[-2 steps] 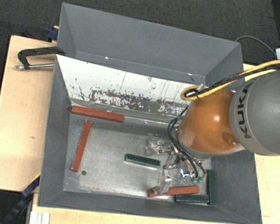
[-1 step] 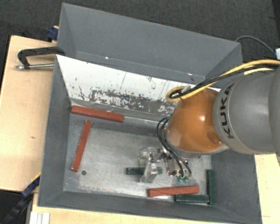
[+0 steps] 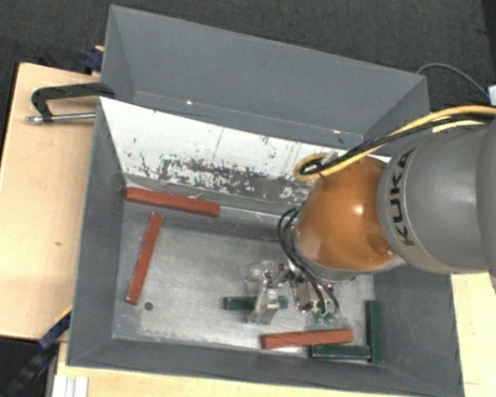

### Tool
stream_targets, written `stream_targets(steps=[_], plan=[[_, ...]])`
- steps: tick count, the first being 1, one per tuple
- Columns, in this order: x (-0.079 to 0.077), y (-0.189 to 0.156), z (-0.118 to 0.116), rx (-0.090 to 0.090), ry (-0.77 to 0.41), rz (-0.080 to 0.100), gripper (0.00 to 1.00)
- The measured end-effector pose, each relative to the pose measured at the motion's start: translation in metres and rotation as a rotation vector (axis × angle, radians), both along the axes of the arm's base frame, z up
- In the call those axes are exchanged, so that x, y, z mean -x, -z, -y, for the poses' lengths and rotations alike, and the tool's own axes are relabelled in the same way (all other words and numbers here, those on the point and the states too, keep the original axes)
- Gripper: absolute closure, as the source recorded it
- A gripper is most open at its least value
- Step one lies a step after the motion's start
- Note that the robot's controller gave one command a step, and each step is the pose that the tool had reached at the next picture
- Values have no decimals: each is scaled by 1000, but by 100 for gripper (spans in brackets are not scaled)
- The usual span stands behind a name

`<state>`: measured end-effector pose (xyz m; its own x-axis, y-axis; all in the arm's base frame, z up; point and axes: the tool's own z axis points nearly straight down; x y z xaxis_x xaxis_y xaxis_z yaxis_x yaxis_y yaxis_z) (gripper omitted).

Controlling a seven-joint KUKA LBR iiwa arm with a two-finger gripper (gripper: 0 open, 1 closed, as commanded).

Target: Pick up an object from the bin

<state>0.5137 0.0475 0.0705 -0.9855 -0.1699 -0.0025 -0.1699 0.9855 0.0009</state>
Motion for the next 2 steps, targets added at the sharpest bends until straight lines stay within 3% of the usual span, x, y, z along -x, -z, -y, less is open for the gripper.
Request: stream_targets(steps=[1,2], plan=[[6,-128,35,1,-63,2,100],[6,-128,35,0,-63,2,100]])
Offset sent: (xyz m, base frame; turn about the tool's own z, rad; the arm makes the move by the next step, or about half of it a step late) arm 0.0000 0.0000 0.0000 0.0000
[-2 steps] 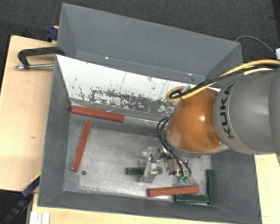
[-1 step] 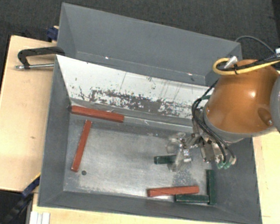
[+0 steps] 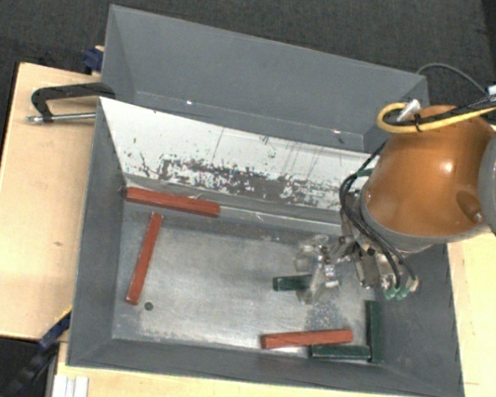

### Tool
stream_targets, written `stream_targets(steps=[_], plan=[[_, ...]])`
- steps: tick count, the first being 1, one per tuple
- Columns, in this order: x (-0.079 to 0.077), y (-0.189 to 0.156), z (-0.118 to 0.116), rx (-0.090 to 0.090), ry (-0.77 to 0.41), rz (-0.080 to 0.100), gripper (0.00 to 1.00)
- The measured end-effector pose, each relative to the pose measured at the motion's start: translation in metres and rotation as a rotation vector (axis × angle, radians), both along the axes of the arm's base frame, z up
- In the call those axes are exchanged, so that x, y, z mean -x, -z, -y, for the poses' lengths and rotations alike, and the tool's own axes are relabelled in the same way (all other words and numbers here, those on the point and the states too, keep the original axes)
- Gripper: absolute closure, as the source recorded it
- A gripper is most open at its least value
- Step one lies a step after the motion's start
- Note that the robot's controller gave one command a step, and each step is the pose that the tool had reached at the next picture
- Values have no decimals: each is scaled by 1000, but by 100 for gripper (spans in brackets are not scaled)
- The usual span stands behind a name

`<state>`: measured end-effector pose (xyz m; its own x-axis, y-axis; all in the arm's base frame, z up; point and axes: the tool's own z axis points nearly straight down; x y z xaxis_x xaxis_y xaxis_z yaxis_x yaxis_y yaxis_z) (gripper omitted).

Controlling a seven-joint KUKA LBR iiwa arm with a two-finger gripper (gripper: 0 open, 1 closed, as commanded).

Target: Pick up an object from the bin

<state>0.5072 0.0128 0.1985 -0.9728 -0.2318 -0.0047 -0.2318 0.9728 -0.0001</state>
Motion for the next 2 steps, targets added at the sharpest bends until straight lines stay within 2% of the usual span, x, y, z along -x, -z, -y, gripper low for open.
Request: stream_targets(steps=[1,2], plan=[[4,-44,-4,0,-22,-7,100],[3,-60,-5,0,-30,-4,100]])
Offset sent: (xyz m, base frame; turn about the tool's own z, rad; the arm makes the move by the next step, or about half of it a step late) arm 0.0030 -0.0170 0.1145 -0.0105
